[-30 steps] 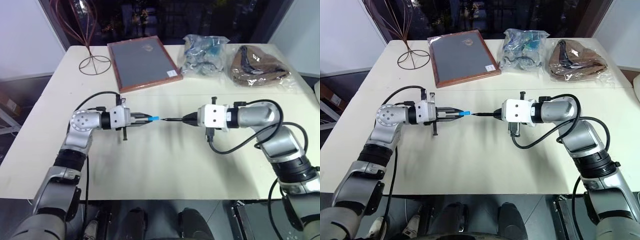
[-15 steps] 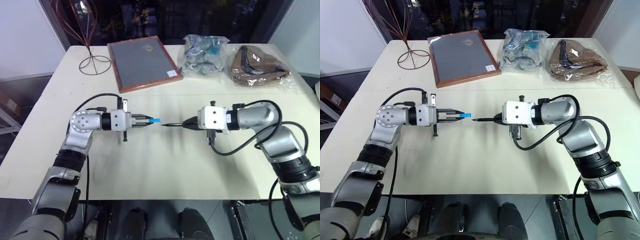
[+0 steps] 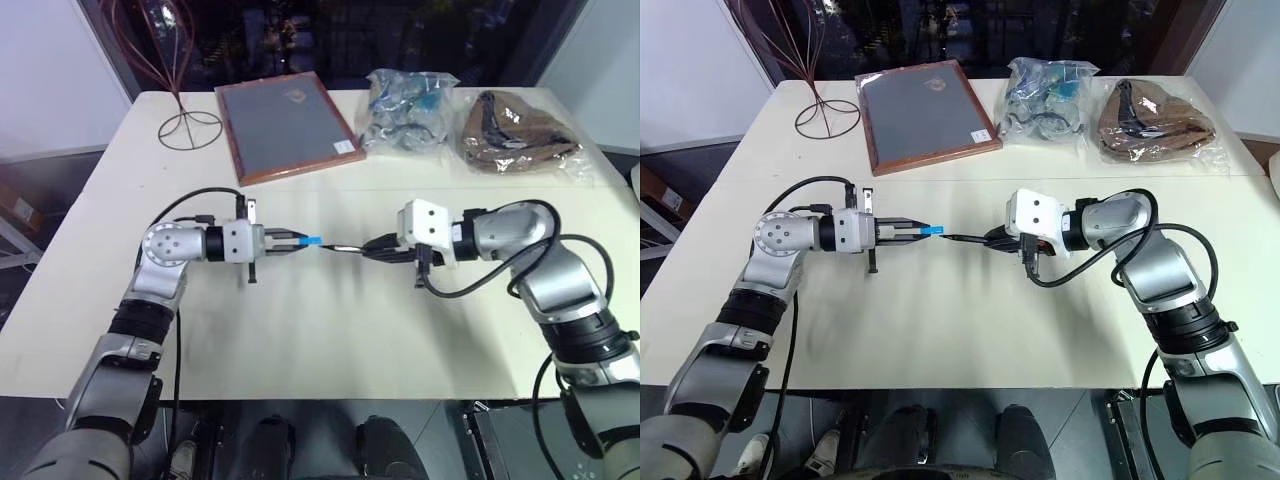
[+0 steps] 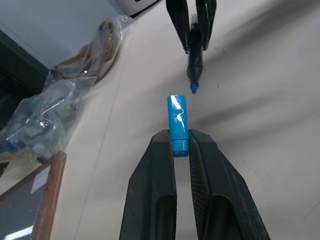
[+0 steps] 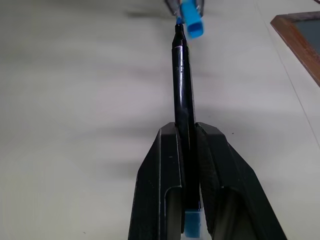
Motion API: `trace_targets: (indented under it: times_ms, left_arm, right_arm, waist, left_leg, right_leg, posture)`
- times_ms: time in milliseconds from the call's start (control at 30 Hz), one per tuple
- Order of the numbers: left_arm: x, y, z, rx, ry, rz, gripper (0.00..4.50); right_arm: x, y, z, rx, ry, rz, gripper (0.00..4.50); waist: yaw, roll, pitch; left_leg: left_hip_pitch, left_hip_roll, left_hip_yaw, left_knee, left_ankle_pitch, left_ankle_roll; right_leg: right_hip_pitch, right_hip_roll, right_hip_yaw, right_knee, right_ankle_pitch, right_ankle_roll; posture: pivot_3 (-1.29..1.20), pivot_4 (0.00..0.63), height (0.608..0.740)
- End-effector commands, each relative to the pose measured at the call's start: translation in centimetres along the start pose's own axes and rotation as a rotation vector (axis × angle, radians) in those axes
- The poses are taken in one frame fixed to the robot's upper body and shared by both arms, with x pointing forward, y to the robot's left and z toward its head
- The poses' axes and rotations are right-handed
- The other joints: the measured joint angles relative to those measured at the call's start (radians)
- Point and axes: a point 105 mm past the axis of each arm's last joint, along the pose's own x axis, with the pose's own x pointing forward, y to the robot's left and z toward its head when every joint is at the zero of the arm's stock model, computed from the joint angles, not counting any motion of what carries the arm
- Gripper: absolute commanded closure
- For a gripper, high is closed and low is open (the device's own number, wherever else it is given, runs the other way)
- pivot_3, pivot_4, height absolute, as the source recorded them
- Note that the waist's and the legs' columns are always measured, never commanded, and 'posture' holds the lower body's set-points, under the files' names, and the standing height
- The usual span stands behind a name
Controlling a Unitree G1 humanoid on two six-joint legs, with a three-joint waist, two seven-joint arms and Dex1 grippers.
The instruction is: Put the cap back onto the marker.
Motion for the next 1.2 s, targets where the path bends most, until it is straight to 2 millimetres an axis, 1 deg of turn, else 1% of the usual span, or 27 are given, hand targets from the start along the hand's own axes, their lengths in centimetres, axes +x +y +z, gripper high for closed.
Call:
trace_targets:
  times_ms: [33, 200, 600, 967, 1200]
  left_arm:
    - [0.0, 0.1, 0.5, 0.034, -0.011, 0.003, 4.5]
    - [0.0, 0.0, 0.6, 0.039, -0.015, -0.001, 4.5]
    - [-0.3, -0.3, 1.2, 0.044, -0.017, -0.003, 4.5]
    - [-0.4, -0.3, 1.0, 0.041, -0.004, 0.001, 4.5]
    - [-0.1, -0.2, 1.1, 0.043, -0.01, 0.0, 4.5]
  right_arm:
    - [-0.9, -0.7, 1.5, -0.048, -0.026, -0.024, 4.44]
    - [-1.0, -0.9, 1.3, -0.05, -0.019, -0.021, 4.44]
    - [-0.7, -1.0, -0.1, -0.058, 0.023, -0.007, 4.44]
    - [-0.6, -0.6, -0.2, -0.064, 0.025, 0.015, 4.44]
    - [-0.6, -0.5, 0.0, -0.064, 0.02, 0.018, 4.44]
  waist:
    - [0.0, 0.0, 0.0]
    - [0.0, 0.0, 0.0]
    - [0.0, 0.0, 0.0]
    - [0.0, 0.0, 0.0]
    - [0.0, 0.0, 0.0]
  left_leg:
    - [0.0, 0.0, 0.0, 0.0, 0.0, 0.0]
    - [0.0, 0.0, 0.0, 0.0, 0.0, 0.0]
    - [0.0, 0.0, 0.0, 0.0, 0.0, 0.0]
    - [0.0, 0.0, 0.0, 0.0, 0.0, 0.0]
    - [0.0, 0.0, 0.0, 0.0, 0.0, 0.0]
  right_leg:
    - [0.0, 0.0, 0.0, 0.0, 0.0, 0.0]
    - [0.0, 0.0, 0.0, 0.0, 0.0, 0.0]
    - [0.0, 0.0, 0.0, 0.0, 0.0, 0.0]
    - [0.0, 0.0, 0.0, 0.0, 0.0, 0.0]
    - [0.0, 0.0, 0.0, 0.0, 0.0, 0.0]
  posture:
    - [0.0, 0.15, 0.74]
    - [0.0, 0.15, 0.74]
    - [0.0, 0.15, 0.74]
    - [0.0, 0.15, 0.74]
    - [0.0, 0.15, 0.74]
